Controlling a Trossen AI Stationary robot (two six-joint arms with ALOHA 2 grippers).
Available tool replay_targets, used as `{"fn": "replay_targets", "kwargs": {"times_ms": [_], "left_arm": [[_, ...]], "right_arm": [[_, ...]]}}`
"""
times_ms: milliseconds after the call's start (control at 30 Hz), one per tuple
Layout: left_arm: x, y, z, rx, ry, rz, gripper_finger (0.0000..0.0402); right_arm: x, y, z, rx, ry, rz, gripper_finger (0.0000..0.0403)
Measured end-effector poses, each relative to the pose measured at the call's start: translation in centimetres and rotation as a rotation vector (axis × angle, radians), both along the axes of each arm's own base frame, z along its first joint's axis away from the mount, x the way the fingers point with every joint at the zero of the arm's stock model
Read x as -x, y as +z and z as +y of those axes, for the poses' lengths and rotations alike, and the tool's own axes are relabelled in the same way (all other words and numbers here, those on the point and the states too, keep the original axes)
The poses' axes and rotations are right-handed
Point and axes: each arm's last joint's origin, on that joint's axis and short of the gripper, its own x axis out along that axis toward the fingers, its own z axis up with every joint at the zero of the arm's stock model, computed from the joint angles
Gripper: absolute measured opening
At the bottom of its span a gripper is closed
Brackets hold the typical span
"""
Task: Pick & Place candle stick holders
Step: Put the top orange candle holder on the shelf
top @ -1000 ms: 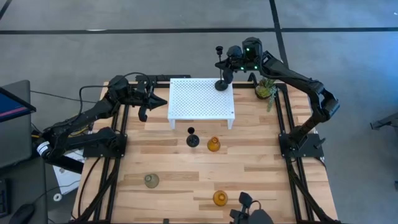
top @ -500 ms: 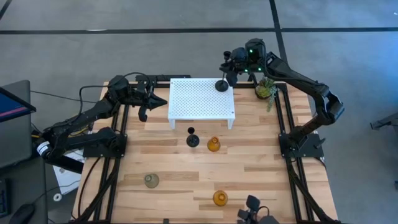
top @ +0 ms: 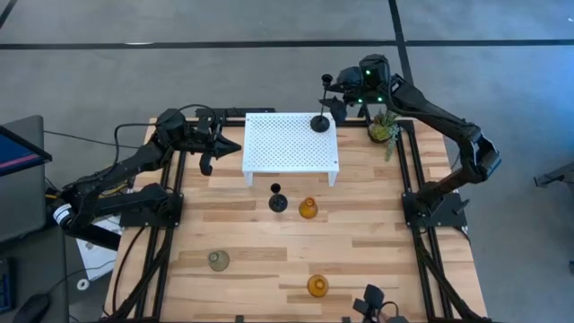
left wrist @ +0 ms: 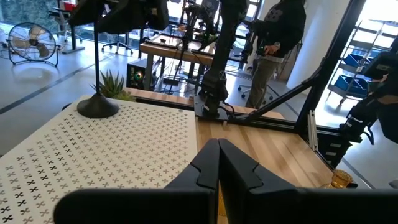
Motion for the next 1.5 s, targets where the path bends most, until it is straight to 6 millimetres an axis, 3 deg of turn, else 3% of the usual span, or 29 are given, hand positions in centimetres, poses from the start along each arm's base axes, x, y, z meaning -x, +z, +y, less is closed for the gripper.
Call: {"fn": "replay_targets", "kwargs": {"times_ms": [200, 433, 567, 700, 833, 1133, 1500], "left_arm": [[0.0, 0.0, 0.0, 0.000, 0.000, 0.000, 0.0004], [0.0, 0.0, 0.0, 0.000, 0.000, 0.000, 0.0004], [0.0, 0.0, 0.0, 0.003, -0.014, 0.001, 0.0004], [0.0, 0.0, -0.1, 0.010, -0.038, 0.003, 0.0004], [0.0, 0.0, -0.1, 0.011, -0.038, 0.004, 0.0004], [0.0, 0.0, -0.1, 0.011, -0.039, 0.005, 0.0004], [0.0, 0.0, -0.1, 0.011, -0.039, 0.005, 0.0004]], "right_arm": [[1.7, 1.8, 1.7, 0.007, 0.002, -0.009, 0.0254], [5.0, 3.4, 4.9, -0.060, -0.001, 0.053, 0.0238], [6.5, 3.5, 6.3, -0.114, -0.002, 0.109, 0.0182], [7.3, 3.2, 7.0, -0.169, -0.002, 0.165, 0.0092], [7.3, 2.6, 7.5, -0.196, 0.021, 0.216, 0.0012], [5.7, -0.4, 8.9, -0.140, 0.130, 0.217, 0.0002], [7.3, -5.1, 13.2, -0.145, 0.213, 0.149, 0.0000]]}}
